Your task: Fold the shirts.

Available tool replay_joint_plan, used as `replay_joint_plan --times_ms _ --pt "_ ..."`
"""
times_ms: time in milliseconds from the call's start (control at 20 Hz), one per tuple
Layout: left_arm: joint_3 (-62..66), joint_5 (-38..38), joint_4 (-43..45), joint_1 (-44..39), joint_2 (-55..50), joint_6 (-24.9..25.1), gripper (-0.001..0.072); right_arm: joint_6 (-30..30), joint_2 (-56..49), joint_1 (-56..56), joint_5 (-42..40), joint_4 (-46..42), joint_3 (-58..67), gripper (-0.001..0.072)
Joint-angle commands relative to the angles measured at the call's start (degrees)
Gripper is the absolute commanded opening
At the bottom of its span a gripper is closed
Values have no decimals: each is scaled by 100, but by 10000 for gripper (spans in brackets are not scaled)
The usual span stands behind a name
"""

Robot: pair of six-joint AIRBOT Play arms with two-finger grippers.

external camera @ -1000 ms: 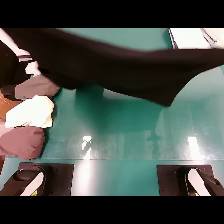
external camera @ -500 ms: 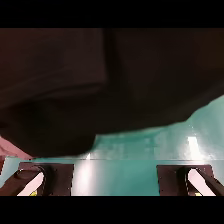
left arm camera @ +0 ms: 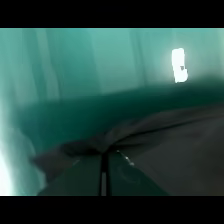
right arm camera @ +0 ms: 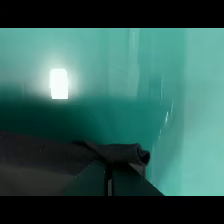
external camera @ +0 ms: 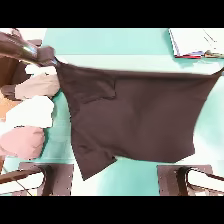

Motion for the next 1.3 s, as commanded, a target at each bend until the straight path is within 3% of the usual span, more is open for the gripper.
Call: replay_joint_plan --times_ms 0,250,400,550,800,850,900,950,1050,1250 --pt "-319 822 -37 7 -1123 184 22 4 -1220 369 -387 -278 -157 12" --pt "258 1696 -28 63 -1668 197 22 7 -2345 520 -623 -234 1261 12" --pt "535 741 -9 234 -1626 337 22 4 -2317 522 -302 -240 1567 12" --pt "258 35 225 203 -1622 391 22 4 -1912 553 -337 -240 901 12" --pt "-909 201 247 79 -1622 376 24 9 -1185 664 -1119 -236 -1047 14" --pt "-1110 275 249 72 -1622 334 82 57 -1110 664 -1233 -236 -1298 14" --pt "-1239 323 249 72 -1622 328 402 177 -1032 664 -1384 -227 -1523 14" --pt "-1292 321 247 72 -1622 284 518 271 -960 664 -1554 -199 -1694 29" --pt "-1283 315 249 72 -1486 219 482 262 -835 599 -1674 116 -1794 416" --pt "-1705 90 957 72 -262 164 483 127 -55 297 -1051 369 -2096 431"
